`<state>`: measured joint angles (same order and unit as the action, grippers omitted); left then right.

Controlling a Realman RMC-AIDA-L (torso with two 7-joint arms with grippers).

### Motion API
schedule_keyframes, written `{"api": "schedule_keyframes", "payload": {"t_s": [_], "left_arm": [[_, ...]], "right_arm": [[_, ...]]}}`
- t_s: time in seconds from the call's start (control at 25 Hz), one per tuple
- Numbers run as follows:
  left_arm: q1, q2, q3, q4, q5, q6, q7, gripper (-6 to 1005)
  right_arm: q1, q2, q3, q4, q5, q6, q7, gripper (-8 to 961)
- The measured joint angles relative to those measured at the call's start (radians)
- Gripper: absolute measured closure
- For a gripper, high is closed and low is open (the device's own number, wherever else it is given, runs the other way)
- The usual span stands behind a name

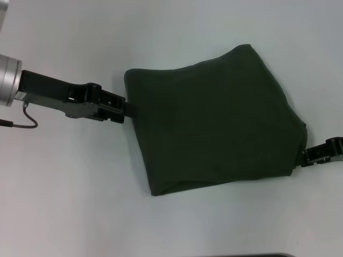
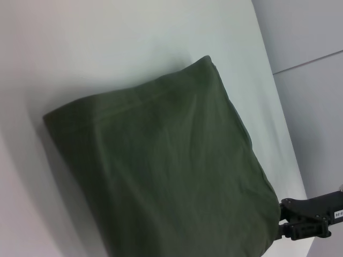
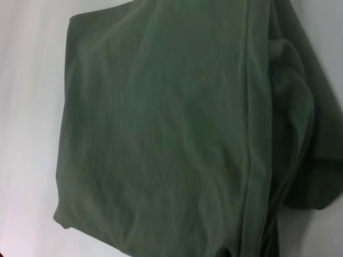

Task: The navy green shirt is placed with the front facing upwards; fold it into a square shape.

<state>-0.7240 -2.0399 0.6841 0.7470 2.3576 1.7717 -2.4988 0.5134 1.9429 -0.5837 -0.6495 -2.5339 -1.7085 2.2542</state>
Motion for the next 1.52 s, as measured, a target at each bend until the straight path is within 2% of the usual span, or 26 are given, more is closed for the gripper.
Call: {"api": "schedule_keyframes", "payload": {"t_s": [0.88, 1.32, 1.52], "left_arm": [[0.002, -0.003, 0.002, 0.0, 0.0, 0.0, 0.007, 545], [-0.002, 0.0, 0.0, -0.024, 0.0, 0.0, 0.008, 545], [-0.003, 0.001, 0.0, -0.026, 0.0, 0.0, 0.009, 544]], "right_arm": [[0.014, 0.02, 0.012, 0.002, 0.009, -0.001, -0.005, 556], [0.009, -0.003, 0.035, 0.002, 0.009, -0.038, 0.002, 557], [0.013, -0.003, 0.038, 0.002, 0.008, -0.033, 0.003, 557]]}}
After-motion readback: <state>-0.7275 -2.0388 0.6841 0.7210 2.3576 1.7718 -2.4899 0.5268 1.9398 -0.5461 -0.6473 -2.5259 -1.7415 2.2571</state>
